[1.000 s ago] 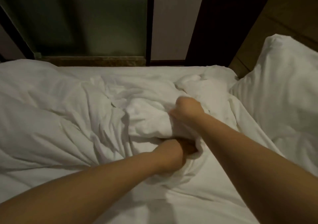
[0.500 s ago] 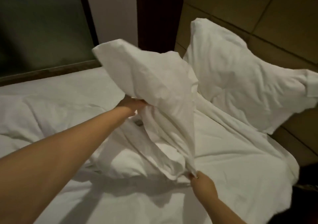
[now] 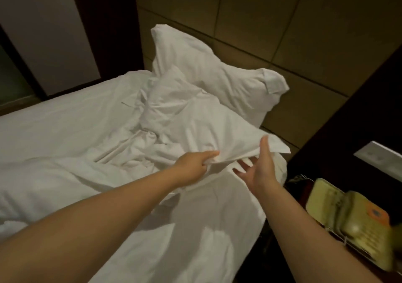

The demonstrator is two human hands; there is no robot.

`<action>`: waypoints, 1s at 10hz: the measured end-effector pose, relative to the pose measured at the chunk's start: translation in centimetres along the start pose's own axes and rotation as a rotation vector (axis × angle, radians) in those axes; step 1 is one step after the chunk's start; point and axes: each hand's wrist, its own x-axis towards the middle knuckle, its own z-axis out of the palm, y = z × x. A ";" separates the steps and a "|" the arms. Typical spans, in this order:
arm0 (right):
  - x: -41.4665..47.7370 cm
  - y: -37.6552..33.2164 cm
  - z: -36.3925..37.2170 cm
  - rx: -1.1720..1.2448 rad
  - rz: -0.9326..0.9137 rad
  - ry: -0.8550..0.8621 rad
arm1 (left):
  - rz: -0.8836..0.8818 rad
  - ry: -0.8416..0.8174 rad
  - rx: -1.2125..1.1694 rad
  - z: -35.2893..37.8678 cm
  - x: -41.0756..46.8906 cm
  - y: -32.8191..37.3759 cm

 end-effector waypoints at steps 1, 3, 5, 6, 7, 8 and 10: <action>1.2 1.7 -3.5 -0.064 0.134 0.073 | 0.042 -0.198 0.137 2.7 0.4 1.4; 4.6 4.7 -10.0 0.051 0.315 0.274 | 0.076 -0.519 0.245 6.0 2.3 5.1; 9.8 2.6 -13.8 -0.271 0.198 0.416 | -0.009 -0.239 0.191 6.7 9.4 7.5; 12.2 1.6 -16.9 -0.276 0.177 0.376 | -0.055 -0.192 0.280 8.1 13.4 7.5; 13.6 3.2 -20.0 -0.278 0.173 0.294 | -0.078 -0.229 0.403 10.3 16.3 7.9; 14.6 6.0 -22.2 -0.381 0.252 0.298 | -0.046 -0.284 0.498 12.6 18.9 9.1; 16.5 8.4 -23.4 -0.312 0.364 0.359 | 0.062 -0.337 0.586 16.8 24.5 10.8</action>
